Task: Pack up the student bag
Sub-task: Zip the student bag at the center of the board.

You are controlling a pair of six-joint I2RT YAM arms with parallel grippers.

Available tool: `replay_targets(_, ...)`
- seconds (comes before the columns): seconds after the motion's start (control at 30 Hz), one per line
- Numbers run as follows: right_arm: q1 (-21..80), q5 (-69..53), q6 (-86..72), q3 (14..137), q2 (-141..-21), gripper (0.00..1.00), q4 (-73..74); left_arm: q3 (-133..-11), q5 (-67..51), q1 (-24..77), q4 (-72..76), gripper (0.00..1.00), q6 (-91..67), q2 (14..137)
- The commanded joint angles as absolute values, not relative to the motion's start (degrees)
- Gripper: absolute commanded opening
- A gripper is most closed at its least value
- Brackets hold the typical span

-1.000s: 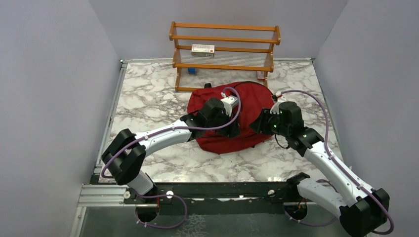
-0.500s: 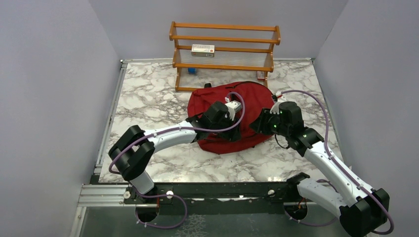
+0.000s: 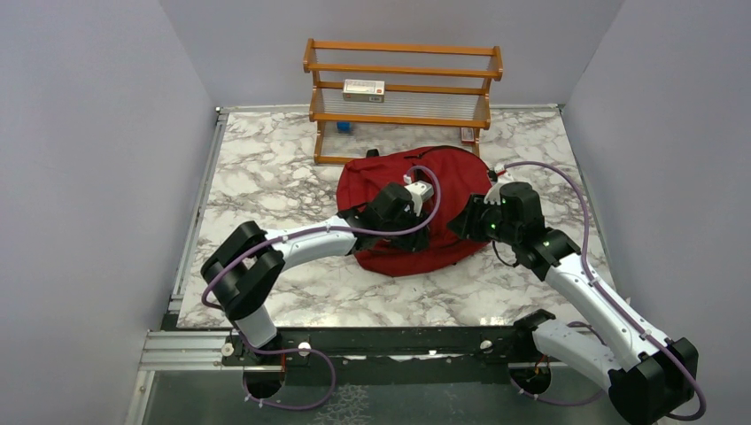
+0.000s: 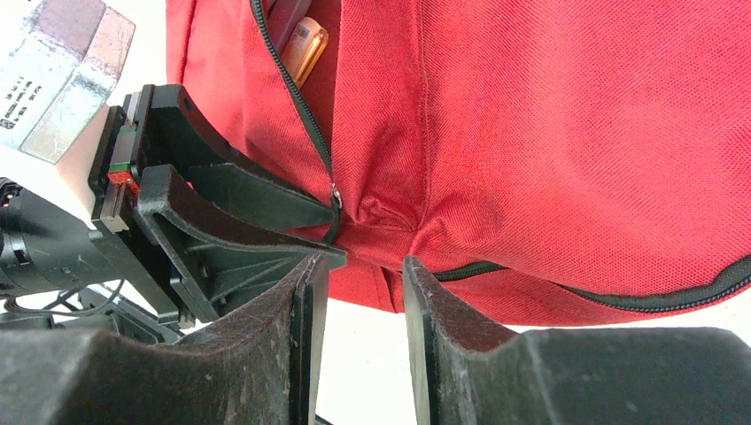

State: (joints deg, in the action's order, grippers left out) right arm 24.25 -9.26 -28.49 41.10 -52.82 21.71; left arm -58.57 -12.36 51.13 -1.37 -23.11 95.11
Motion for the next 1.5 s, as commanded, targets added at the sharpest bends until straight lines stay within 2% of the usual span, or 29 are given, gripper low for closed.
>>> replay_targets(0.0,24.08,-7.39,-28.4,41.56,-52.05,0.41,21.5,-60.87,-9.78,51.5,-0.53,0.36,-23.46,96.48)
replay_targets(0.33,24.08,-6.77,-28.3,40.71,-51.44,0.42,21.51,-63.01,-8.21,51.59,-2.54,0.06,-22.15,94.77)
replay_targets(0.43,24.08,-6.76,-28.22,40.24,-51.4,0.41,21.47,-63.66,-8.21,51.5,-3.51,0.0,-21.6,93.48)
replay_targets(0.87,24.08,-14.1,-23.75,34.27,-49.95,0.45,13.63,-65.46,-9.68,51.54,-6.77,0.0,-20.42,87.29)
replay_targets(0.97,24.08,-17.06,-21.66,31.7,-48.91,0.51,8.64,-66.04,-8.66,51.39,-6.75,0.0,-21.18,87.14)
replay_targets(1.23,24.17,-22.19,-16.09,23.99,-47.84,0.52,-11.31,-69.52,-9.39,50.66,-7.11,0.0,-21.32,89.01)
replay_targets(1.47,24.84,-21.46,-13.9,21.71,-50.43,0.55,-21.46,-70.72,-9.98,49.51,-8.1,0.0,-21.18,89.19)
